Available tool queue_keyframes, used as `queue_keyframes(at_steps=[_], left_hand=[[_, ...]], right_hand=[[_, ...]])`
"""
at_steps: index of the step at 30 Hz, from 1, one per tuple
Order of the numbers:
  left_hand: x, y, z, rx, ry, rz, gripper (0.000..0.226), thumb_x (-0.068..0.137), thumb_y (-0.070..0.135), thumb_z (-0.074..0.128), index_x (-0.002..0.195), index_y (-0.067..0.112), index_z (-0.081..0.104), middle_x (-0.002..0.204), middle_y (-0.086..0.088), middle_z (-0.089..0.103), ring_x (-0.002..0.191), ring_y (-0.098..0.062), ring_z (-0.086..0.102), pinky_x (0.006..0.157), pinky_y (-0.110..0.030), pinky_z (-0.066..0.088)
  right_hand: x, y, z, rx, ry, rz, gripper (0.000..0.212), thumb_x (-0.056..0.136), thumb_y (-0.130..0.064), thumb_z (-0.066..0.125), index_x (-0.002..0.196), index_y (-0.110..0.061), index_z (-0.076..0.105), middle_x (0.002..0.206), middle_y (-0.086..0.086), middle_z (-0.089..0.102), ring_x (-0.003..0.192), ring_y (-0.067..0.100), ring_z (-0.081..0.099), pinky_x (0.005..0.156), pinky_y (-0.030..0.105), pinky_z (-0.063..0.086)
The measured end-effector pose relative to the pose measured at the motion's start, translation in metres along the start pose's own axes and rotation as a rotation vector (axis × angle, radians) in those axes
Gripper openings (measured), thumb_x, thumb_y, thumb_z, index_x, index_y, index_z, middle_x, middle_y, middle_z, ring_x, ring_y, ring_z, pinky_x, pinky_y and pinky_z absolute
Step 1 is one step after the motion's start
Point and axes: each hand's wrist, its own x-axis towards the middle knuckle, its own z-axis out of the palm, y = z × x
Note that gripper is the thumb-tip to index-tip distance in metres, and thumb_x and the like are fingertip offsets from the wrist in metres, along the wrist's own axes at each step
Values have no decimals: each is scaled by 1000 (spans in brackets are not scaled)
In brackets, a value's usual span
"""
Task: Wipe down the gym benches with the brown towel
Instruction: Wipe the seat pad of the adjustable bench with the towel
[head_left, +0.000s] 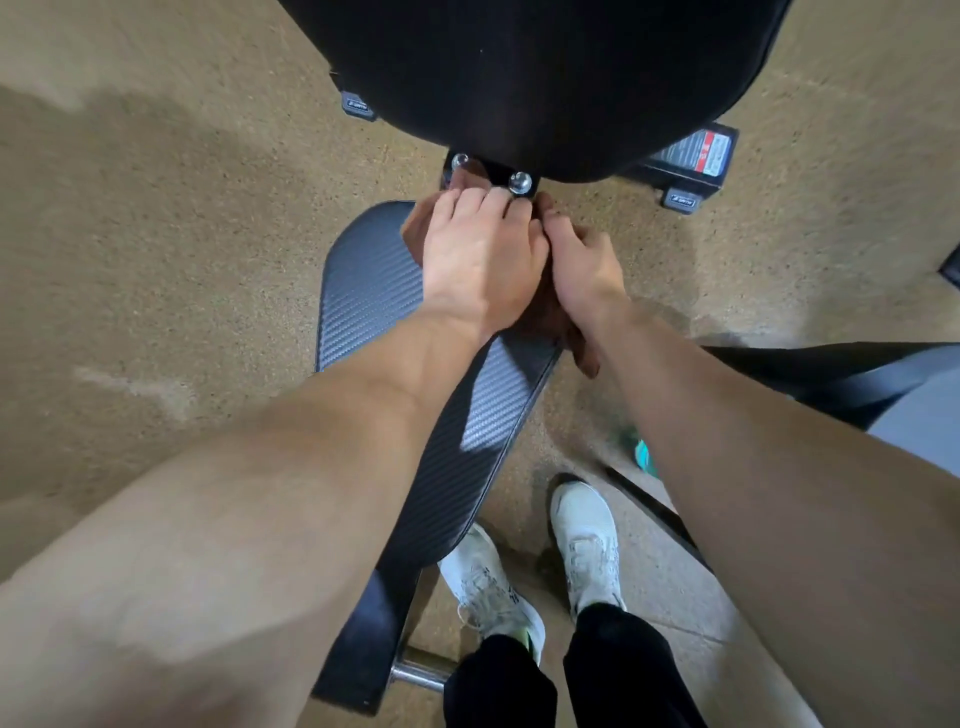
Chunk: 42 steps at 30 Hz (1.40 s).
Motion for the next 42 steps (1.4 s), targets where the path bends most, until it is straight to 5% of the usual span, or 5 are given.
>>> queue_keyframes(at_steps=[8,13,18,33,42], left_hand=[[-77,-1,6,-11,-152,173,56,103,39,27,155,18,26,165,-5,16,152,-27,12,124,-45,11],[-157,-18,-3,22,-245,233,61,99,38,30,156,18,24,166,-6,14,152,-26,12,122,-44,14],[-109,-14,-3,-17,-231,277,59,104,40,28,157,16,19,167,-6,9,153,-27,8,124,-45,14],[-247,-48,-9,-10,-326,286,62,95,38,29,153,17,32,164,-9,18,150,-29,22,120,-45,18],[-178,-20,3,-76,-155,153,56,103,40,28,155,20,29,165,-3,19,151,-25,19,120,-45,21]], right_hand=[[-60,66,39,286,251,-20,54,105,-43,35,150,-14,40,150,13,48,136,25,46,100,18,28],[-134,110,64,294,61,51,53,108,-35,28,152,-6,29,153,14,40,139,25,39,89,2,25],[-87,81,43,410,158,97,51,107,-41,32,150,-14,39,151,12,46,139,27,44,114,31,30],[-207,158,127,586,163,337,74,91,-69,30,136,-17,58,135,0,61,128,20,55,116,42,35],[-117,104,73,558,214,217,51,104,-44,36,143,-16,52,139,9,59,123,27,58,112,43,41]])
